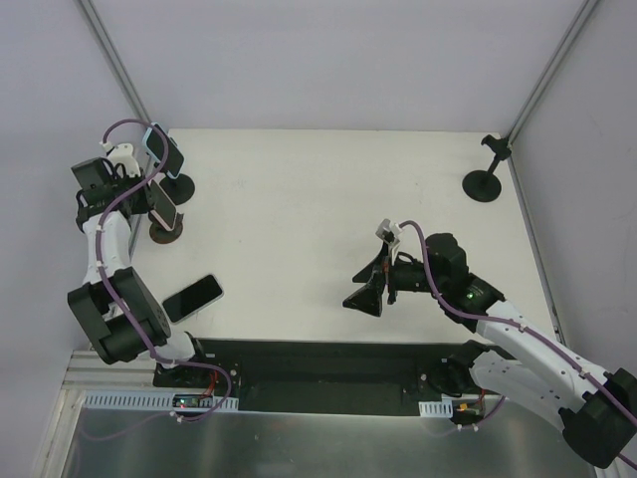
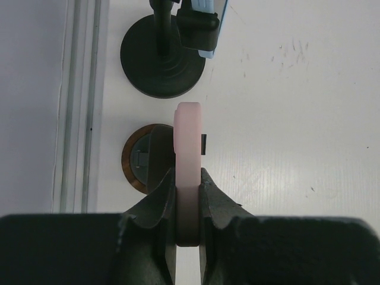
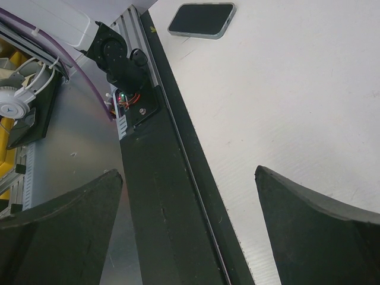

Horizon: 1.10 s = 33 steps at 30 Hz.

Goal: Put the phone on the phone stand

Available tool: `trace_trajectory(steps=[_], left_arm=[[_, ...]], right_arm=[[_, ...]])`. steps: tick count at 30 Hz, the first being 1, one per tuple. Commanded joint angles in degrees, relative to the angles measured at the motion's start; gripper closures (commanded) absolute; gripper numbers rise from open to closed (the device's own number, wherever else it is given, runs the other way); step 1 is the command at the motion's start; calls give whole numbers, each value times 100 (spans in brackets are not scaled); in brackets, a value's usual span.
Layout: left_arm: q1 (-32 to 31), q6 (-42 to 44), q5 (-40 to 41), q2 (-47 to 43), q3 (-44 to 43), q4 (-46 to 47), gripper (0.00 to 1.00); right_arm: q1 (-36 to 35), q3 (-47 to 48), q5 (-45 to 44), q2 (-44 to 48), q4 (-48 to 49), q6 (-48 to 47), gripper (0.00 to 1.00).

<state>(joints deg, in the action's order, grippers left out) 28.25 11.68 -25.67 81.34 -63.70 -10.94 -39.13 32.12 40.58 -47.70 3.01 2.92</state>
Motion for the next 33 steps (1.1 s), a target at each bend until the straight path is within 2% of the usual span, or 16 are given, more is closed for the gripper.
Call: trace_trajectory(steps=[1, 15, 17, 18, 19, 20, 23, 28, 29, 30, 33], left_arm=[[66, 1, -377, 75, -63, 505, 100], [75, -174, -194, 426, -11, 496, 99], [84, -280, -9, 409, -46, 488, 72], [84, -394, 122, 392, -46, 479, 63], [84, -438, 254, 296, -46, 479, 27], [84, -482, 316, 251, -28, 479, 12], [84, -719, 571, 40, 15, 479, 1], [84, -1562, 1186, -389, 138, 417, 1], [75, -1746, 1587, -487, 174, 356, 1], [75, -2323, 1818, -688, 191, 269, 1], [32, -3273, 2224, -1127, 235, -285, 2]], right_arm=[[38, 22, 143, -2, 227, -98, 3], [55, 5, 152, -2, 236, -90, 3], [64, 22, 161, -11, 236, -90, 3], [73, 31, 170, -2, 236, -90, 4], [73, 31, 170, -11, 236, -72, 3], [81, 40, 152, 6, 227, -72, 3], [99, 84, 100, 24, 157, -81, 3], [99, 207, -41, 15, -62, -81, 3], [99, 259, -102, 15, -124, -63, 3], [90, 286, -181, 7, -177, -55, 3], [90, 452, -1005, -133, -580, 112, 3]])
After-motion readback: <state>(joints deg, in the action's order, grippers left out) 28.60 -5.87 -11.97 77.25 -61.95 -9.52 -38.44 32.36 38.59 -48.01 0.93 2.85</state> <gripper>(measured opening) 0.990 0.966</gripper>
